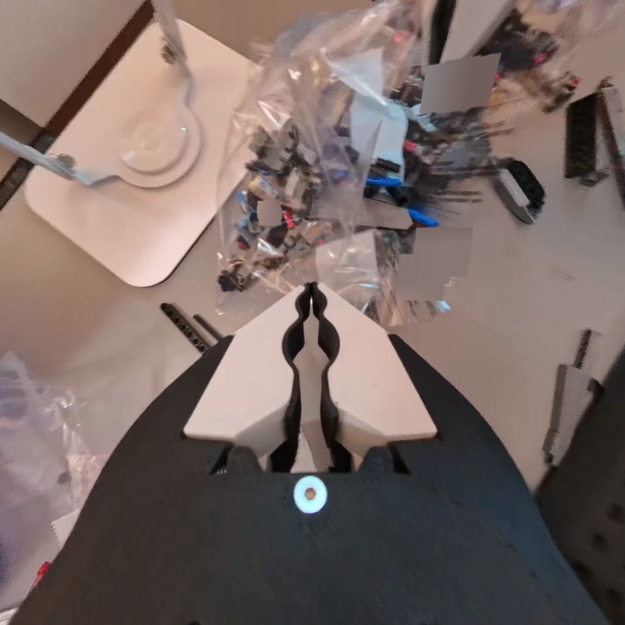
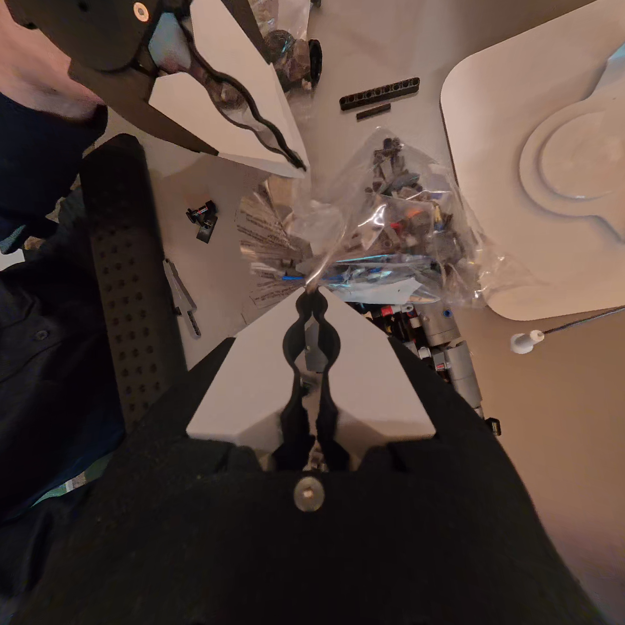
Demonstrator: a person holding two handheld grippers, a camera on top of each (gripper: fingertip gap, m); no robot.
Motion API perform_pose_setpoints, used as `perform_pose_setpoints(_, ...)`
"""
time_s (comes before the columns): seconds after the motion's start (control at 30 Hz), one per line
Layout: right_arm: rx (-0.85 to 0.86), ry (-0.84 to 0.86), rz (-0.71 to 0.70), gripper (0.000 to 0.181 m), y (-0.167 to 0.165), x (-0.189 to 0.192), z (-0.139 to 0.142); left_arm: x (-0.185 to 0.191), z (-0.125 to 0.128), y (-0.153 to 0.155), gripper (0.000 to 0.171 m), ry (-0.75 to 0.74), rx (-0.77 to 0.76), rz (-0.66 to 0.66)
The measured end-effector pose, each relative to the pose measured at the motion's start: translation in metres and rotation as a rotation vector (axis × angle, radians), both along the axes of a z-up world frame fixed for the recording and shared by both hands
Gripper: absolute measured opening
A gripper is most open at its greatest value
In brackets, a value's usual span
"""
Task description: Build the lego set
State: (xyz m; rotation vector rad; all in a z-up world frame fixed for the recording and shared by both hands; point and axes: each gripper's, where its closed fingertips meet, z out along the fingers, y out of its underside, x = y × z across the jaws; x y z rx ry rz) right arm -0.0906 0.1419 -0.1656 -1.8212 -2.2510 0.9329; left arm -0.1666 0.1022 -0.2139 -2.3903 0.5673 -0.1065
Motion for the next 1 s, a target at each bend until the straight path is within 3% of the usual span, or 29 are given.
perform_pose_setpoints(0.1,-0.011,0.011,-0.012,0.000,0.003,0.000,0.002,0.005,0.002,-0.003,0.000,-0.042,-0.012,-0.015)
perform_pose_setpoints(0.27,-0.048,0.085,-0.028,0.000,0.003,-0.003,0.019,0.009,0.026,-0.009,0.000,-0.123,0.023,-0.021)
perform_pose_setpoints(0.47,-0.071,0.116,-0.040,0.000,0.004,-0.001,0.028,-0.022,0.066,-0.007,0.000,-0.075,0.156,0.046)
perform_pose_setpoints(0.6,-0.050,0.070,-0.020,0.000,-0.001,-0.003,0.016,-0.037,0.045,0.010,0.001,0.004,0.071,0.088)
perform_pose_setpoints(0.67,-0.037,0.057,-0.026,0.000,0.003,0.000,0.014,-0.024,0.048,0.011,0.016,-0.076,0.062,0.046)
perform_pose_setpoints(0.77,-0.062,0.078,-0.044,0.000,0.009,0.003,0.018,-0.002,0.078,0.001,0.016,-0.312,0.120,-0.079)
perform_pose_setpoints(0.87,-0.074,0.085,-0.046,0.000,0.012,0.005,0.019,-0.029,0.091,-0.001,0.016,-0.317,0.183,-0.017)
perform_pose_setpoints(1.0,-0.065,0.086,-0.055,0.000,0.014,0.009,0.022,-0.068,0.076,0.011,0.019,-0.285,0.178,0.115)
